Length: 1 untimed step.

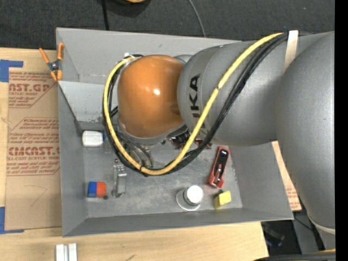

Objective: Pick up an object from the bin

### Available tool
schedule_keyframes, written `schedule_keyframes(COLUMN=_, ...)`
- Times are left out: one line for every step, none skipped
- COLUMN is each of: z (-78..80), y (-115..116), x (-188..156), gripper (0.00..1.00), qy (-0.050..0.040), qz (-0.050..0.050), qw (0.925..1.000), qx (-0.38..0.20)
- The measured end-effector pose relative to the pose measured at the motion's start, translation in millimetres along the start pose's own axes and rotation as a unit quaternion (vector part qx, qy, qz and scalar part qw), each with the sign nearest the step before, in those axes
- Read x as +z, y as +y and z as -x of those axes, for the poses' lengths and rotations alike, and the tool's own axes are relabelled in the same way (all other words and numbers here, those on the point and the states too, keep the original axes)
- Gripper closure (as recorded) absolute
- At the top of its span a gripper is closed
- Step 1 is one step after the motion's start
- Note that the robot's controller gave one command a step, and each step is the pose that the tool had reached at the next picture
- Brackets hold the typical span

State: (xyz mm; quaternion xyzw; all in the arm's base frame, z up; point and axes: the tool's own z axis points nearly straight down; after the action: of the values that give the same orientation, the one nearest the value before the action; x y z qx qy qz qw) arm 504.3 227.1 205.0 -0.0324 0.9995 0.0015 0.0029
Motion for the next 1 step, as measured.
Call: schedule_keyframes(z=-7.2, y=-6.8, x=49.6, gripper=0.0, qy=0.0016, qz=0.0, qw=0.9991, qx=-0.041)
